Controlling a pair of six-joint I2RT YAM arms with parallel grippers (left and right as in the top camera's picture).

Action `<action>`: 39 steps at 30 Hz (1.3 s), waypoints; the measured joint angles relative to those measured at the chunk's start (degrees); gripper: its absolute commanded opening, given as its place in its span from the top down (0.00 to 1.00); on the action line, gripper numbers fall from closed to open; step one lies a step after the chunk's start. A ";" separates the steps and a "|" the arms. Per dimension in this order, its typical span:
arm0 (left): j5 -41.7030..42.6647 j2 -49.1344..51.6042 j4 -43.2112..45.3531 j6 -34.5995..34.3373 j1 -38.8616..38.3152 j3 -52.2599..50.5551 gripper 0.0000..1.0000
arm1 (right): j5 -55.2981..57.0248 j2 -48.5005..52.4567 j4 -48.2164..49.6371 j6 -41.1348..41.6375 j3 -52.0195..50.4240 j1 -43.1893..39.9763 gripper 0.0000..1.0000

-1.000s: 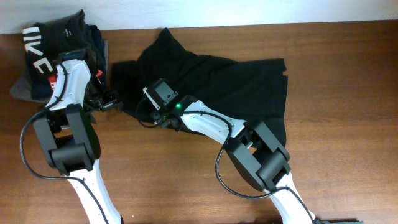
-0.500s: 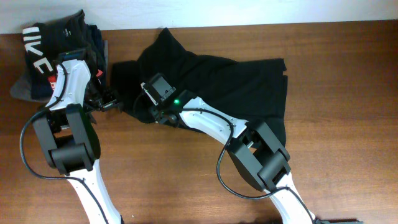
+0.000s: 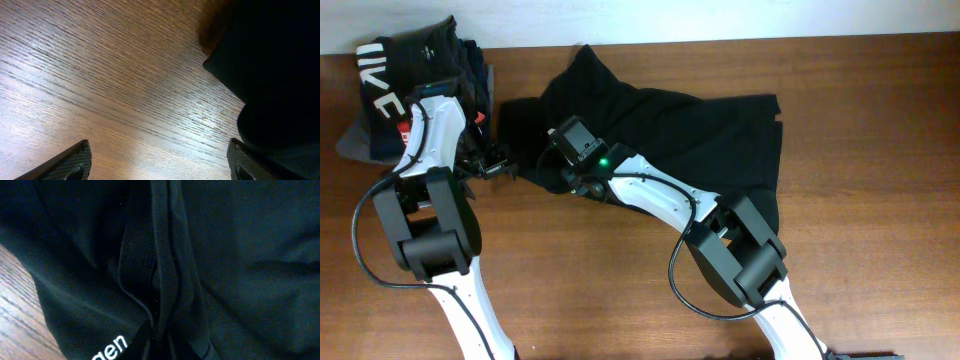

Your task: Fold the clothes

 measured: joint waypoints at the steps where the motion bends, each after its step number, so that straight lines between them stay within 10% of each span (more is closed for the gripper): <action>1: 0.00 0.00 0.00 0.00 0.00 0.00 0.14 | 0.09 0.00 -0.07 0.00 0.00 -0.04 0.85; 39: -0.17 0.00 0.11 0.00 0.00 0.00 0.14 | -3.19 0.00 -1.88 0.13 1.79 -2.84 0.77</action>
